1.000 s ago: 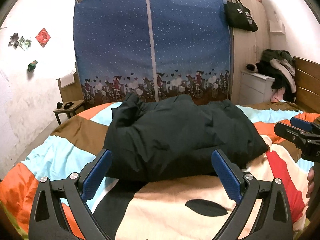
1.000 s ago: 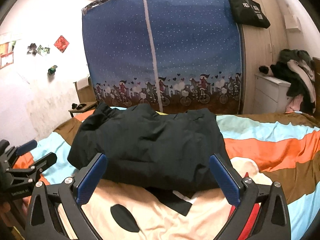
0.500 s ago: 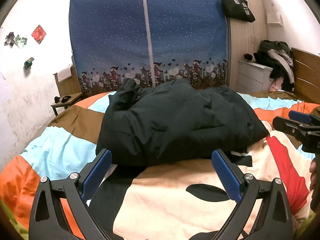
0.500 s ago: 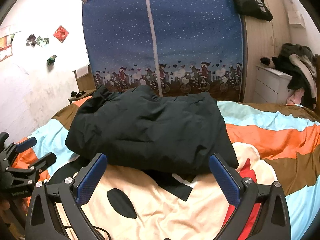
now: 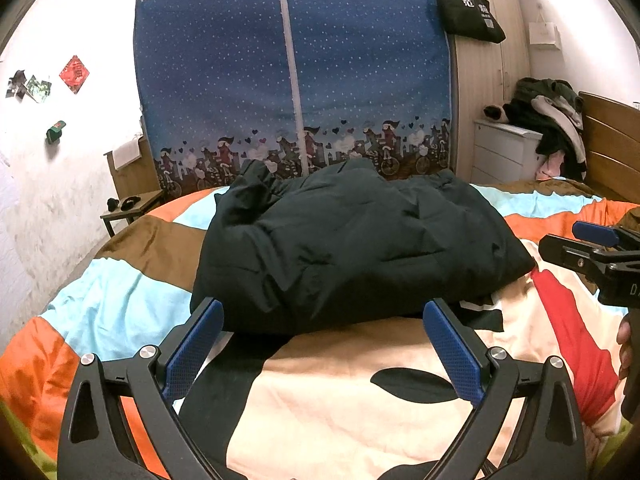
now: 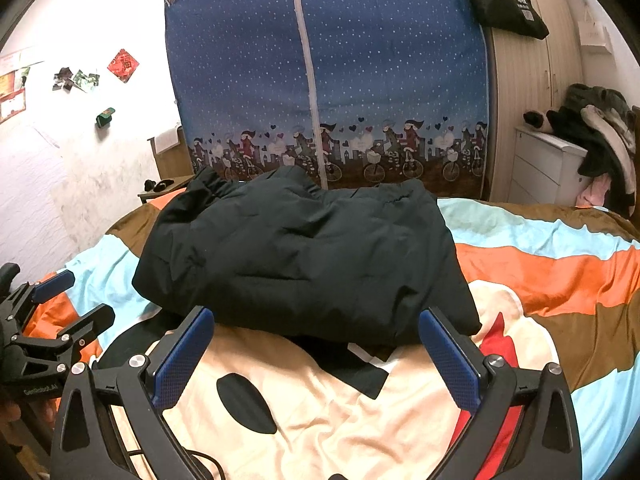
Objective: Fold large clothes
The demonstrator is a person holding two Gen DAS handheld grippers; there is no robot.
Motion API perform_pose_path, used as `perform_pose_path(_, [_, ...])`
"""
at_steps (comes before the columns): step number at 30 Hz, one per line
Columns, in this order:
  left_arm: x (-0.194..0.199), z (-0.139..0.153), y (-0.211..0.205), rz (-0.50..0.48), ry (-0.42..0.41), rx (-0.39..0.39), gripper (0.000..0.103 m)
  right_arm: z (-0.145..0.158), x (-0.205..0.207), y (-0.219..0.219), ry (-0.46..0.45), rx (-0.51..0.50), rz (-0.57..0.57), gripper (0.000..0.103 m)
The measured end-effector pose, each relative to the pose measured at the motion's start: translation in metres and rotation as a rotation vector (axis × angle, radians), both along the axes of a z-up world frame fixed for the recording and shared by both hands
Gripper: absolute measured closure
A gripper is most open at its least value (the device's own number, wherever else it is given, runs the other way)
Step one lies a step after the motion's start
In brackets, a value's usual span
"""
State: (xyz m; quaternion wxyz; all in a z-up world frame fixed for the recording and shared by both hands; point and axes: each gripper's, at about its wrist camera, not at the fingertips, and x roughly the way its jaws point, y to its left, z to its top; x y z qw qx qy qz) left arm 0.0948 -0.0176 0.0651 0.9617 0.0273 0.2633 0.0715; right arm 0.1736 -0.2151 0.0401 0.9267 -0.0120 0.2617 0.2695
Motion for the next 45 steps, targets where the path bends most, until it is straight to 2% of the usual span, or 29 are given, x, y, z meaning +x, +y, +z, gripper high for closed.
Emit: perform_pose_path(45, [-0.0005, -0.0045, 0.0004, -0.013, 0.014, -0.004, 0.005, 0.0001, 0.001, -0.0006, 0.005, 0.001, 0.002, 0.0])
